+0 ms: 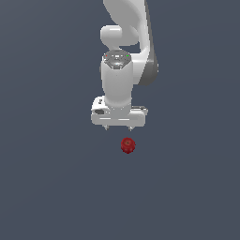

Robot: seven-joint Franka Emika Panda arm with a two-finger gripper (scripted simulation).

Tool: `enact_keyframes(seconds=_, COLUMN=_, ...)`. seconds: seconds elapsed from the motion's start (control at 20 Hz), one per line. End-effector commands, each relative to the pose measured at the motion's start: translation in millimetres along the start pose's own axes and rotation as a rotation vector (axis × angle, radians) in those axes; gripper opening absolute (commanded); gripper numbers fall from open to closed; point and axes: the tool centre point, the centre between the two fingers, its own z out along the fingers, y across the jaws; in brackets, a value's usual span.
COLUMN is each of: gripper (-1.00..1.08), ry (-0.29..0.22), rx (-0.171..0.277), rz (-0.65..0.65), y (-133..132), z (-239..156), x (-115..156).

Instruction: Pick up the object and move it to a goal position.

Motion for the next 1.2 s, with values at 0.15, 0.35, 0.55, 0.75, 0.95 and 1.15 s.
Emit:
enact_keyframes(seconds=0.15, gripper=1.00, ry=-0.007, rx=0.001, rz=0.071, y=-8, z=14, x=1)
enact_keyframes(seconds=0.35, gripper=1.00, ry=-0.013, rx=0.001, rz=0.148, y=-16, z=28, x=1)
enact_keyframes(seconds=0.55, gripper=1.00, ry=-0.020, rx=-0.001, rz=0.242, y=-25, z=46, x=1)
enact_keyframes(seconds=0.75, gripper=1.00, ry=-0.027, rx=-0.005, rz=0.327, y=-33, z=62, x=0)
enact_keyframes(seconds=0.95, gripper=1.00, ry=-0.031, rx=-0.009, rz=0.392, y=-40, z=74, x=-1)
enact_keyframes(seconds=1.15, gripper=1.00, ry=-0.033, rx=-0.012, rz=0.437, y=-44, z=83, x=-1)
